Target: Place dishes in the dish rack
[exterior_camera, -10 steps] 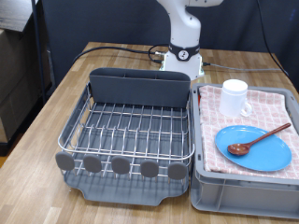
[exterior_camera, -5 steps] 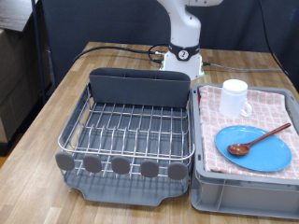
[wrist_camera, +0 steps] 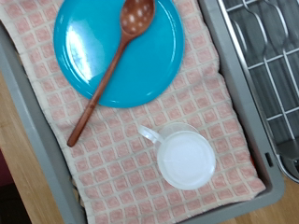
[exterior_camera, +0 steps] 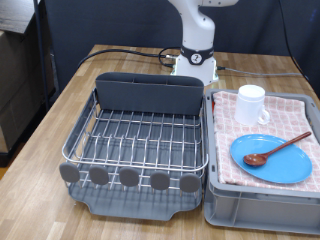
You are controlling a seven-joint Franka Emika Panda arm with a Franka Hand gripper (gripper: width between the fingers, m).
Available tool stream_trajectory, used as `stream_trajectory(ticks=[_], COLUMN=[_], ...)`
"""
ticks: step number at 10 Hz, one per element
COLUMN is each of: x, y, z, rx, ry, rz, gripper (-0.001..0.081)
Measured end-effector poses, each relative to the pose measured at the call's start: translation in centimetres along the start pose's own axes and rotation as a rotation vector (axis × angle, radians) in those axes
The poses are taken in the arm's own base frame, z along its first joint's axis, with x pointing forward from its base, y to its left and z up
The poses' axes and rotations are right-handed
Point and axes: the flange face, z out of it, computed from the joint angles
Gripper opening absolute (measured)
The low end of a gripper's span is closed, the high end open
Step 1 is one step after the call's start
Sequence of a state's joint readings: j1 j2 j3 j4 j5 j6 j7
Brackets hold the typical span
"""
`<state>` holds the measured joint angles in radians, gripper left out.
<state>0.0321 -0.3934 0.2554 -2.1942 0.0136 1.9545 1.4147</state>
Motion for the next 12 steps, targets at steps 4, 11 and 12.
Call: stream_trajectory(ticks=[4,11,12], x=[-1.3,-4.7,-4.8], y=[-2.1,-2.4,-2.1], z=[2.5,11.9,13.5], rx=[0.001,-0.001,0.000], ry=[0.017,0.091,0.084], rz=[0.013,0.074,0.070], gripper=[0.0803,0.0803,0.0803])
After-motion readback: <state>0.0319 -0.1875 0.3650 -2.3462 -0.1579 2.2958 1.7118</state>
